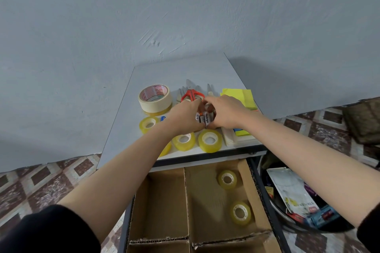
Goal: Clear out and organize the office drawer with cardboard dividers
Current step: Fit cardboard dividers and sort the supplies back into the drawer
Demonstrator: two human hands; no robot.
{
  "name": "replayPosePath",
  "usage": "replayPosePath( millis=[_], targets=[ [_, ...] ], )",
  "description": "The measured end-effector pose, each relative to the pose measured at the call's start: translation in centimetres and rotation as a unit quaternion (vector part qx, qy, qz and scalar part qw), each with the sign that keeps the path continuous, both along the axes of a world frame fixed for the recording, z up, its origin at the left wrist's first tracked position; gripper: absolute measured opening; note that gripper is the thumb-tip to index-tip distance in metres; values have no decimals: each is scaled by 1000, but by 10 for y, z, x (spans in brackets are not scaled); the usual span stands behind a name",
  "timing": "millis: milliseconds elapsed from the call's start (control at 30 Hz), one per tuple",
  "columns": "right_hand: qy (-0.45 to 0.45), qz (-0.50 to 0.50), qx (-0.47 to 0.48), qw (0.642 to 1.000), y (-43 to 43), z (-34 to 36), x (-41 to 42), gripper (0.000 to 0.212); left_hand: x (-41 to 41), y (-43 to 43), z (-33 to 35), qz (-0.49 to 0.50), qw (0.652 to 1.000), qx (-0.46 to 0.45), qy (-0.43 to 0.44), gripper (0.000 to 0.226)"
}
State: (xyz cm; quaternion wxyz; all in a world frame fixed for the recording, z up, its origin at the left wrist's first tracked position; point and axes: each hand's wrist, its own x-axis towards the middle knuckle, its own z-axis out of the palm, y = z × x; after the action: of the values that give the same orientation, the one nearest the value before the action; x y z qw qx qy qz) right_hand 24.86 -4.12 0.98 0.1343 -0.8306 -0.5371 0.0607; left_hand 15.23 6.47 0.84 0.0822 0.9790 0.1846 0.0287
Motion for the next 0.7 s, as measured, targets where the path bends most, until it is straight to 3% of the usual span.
replayPosePath(
  millis=[133,367,433,533,600,700],
  targets=[
    [21,-22,31,999,-1,2,2,50,-10,2,2,-13,992,-58,-114,37],
    [82,-37,161,983,-13,24,-3,45,-57,-1,15,4,950,-140,-278,33],
    [157,-48,203,965,-21,34,-18,38,-84,-13,14,30,930,-191,-313,32],
    [383,-40,231,893,-40,45,-49,23,-128,-34,1,48,911,-247,-328,33],
    [444,-31,208,871,-51,41,-71,12,-157,-47,-13,48,914,-256,-312,36],
    [472,-18,159,867,-62,16,-111,12,-201,-62,-39,65,929,-252,-263,38]
  ],
)
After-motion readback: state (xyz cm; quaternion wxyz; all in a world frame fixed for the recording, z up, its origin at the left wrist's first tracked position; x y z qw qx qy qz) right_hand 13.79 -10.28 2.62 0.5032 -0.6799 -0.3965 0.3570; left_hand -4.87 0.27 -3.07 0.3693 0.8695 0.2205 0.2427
